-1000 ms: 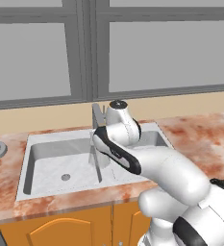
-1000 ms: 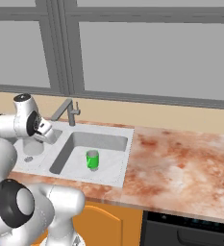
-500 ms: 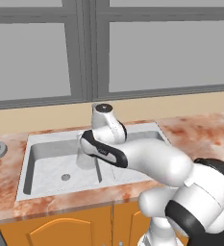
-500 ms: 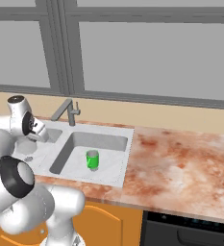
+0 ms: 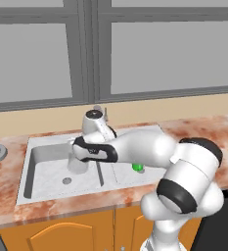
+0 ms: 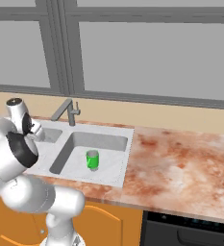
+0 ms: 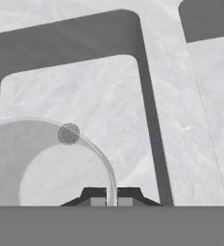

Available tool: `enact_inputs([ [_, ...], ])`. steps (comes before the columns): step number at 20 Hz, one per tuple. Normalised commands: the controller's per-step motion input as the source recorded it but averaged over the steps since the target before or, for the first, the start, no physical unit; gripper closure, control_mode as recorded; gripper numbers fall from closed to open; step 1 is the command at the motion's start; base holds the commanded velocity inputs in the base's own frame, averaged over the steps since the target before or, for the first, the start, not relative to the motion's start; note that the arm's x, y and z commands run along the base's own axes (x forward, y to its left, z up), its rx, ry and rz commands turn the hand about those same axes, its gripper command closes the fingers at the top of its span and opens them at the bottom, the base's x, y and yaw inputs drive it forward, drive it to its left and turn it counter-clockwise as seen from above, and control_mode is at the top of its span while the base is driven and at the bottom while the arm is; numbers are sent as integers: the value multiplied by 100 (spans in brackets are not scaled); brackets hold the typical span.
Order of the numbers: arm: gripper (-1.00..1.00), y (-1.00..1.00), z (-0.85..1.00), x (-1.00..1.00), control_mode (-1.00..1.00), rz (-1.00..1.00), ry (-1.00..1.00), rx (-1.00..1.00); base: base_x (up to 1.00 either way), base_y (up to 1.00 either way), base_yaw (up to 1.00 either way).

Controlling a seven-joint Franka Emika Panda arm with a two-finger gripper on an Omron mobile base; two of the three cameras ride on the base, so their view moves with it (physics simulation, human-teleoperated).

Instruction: Move any existing items from the left basin to the right basin for drying. Then move the glass cup from the counter to the left basin of the sink for washing.

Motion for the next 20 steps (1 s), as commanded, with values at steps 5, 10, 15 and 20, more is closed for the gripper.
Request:
enact_inputs([
  [5, 100, 28, -36, 20, -100, 7, 0, 0, 0, 0, 0],
  [10, 100, 22, -34, 17, -100, 7, 3, 0, 0, 0, 0],
  [15, 100, 22, -34, 27, -100, 3, 3, 0, 0, 0, 0],
  [20, 100, 26, -35, 35, -100, 0, 0, -1, 0, 0, 0],
])
